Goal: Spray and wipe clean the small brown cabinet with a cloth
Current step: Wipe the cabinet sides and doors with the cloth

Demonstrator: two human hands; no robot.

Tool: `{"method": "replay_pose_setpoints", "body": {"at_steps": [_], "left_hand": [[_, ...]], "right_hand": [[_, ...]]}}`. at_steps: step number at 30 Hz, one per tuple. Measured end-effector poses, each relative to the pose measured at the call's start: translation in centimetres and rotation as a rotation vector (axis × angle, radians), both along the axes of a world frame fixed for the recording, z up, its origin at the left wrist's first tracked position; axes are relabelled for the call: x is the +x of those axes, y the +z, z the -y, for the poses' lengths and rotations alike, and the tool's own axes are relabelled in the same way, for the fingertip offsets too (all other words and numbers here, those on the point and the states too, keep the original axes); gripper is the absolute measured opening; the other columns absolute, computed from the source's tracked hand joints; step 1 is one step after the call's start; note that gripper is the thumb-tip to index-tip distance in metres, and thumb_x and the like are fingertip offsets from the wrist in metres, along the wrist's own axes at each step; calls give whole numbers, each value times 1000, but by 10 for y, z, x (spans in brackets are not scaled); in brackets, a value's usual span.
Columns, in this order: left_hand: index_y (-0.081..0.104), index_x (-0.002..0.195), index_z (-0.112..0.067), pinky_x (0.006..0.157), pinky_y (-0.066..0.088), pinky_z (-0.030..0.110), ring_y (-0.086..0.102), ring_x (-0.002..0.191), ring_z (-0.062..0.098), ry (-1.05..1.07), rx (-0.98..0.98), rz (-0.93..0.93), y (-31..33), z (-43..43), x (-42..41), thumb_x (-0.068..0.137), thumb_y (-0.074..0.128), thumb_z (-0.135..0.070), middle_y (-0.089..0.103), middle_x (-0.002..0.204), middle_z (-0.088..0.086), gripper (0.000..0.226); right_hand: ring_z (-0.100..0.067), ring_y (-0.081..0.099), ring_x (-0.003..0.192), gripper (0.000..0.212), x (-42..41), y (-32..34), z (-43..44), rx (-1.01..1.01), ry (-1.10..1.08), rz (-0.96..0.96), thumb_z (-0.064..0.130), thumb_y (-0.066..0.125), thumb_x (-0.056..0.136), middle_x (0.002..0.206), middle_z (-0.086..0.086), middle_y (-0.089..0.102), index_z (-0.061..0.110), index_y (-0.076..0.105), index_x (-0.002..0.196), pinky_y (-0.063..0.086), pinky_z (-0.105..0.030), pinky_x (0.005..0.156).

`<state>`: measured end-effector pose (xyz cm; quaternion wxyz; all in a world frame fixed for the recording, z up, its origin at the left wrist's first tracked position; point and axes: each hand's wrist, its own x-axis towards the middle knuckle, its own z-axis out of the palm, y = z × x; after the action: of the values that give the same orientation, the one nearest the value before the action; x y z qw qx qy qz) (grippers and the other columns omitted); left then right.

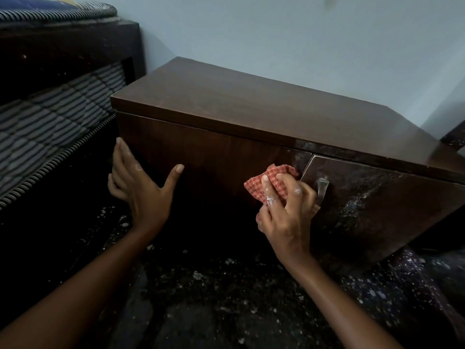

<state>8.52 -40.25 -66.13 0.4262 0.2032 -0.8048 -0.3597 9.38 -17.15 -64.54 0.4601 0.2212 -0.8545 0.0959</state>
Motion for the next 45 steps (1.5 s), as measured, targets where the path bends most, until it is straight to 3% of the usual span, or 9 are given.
{"method": "replay_pose_setpoints", "body": {"at_steps": [7,13,17,20,25,29,35,41,45], "left_hand": [[0,149,-11,111,7,51,15,141,29,-33,-2,-14,3,-1,2,77,49,-66,8,155,13,103],[-1,149,-11,112,5,49,13,141,29,-35,-36,18,2,3,5,78,55,-59,8,156,13,102],[-2,149,-12,112,5,49,12,142,28,-48,-30,15,2,3,5,80,59,-55,7,156,12,102],[-1,149,-12,112,5,50,13,142,28,-47,-20,12,2,2,5,81,62,-51,7,156,12,101],[-3,149,-13,111,7,50,14,141,28,-55,-20,-1,2,2,4,80,56,-55,7,156,12,100],[-1,149,-12,111,8,51,16,141,29,-52,-12,-2,2,1,4,79,57,-55,8,156,13,101],[-1,149,-12,110,9,51,17,140,29,-56,-8,-6,2,2,4,78,57,-56,9,155,13,101],[-3,149,-14,111,9,51,16,140,28,-65,-5,-11,1,3,3,78,56,-57,8,156,12,102],[-1,149,-13,111,8,51,15,141,26,-65,-5,-14,0,2,3,78,56,-56,8,155,12,101]], "right_hand": [[-27,41,109,37,6,-22,5,-137,3,-31,2,61,82,122,-13,38,2,61,119,39,-27,93],[-27,44,105,35,9,-35,3,-122,19,-11,3,60,84,119,-12,39,2,62,118,42,-27,90],[-26,44,107,34,12,-51,-2,-75,22,120,6,53,84,122,-10,40,3,64,115,47,-27,82],[-25,47,107,38,20,-56,-3,-172,73,234,2,56,76,121,-10,46,3,65,113,50,-30,86],[-23,52,104,36,39,22,6,-490,178,-30,-3,56,75,110,-14,54,-7,62,110,46,-30,92],[-30,52,104,38,20,68,8,-512,87,-227,-7,60,79,110,-23,60,-9,55,117,43,-31,95],[-32,51,101,28,-10,36,14,-277,-83,-232,-6,58,84,114,-19,62,-2,66,110,32,-23,97],[-28,49,100,27,-4,9,15,-287,-94,-155,-7,54,85,115,-17,62,-4,65,110,45,-35,87],[-33,55,90,27,5,23,12,-370,-41,-140,-11,56,79,109,-17,64,-6,67,103,35,-20,91]]}}
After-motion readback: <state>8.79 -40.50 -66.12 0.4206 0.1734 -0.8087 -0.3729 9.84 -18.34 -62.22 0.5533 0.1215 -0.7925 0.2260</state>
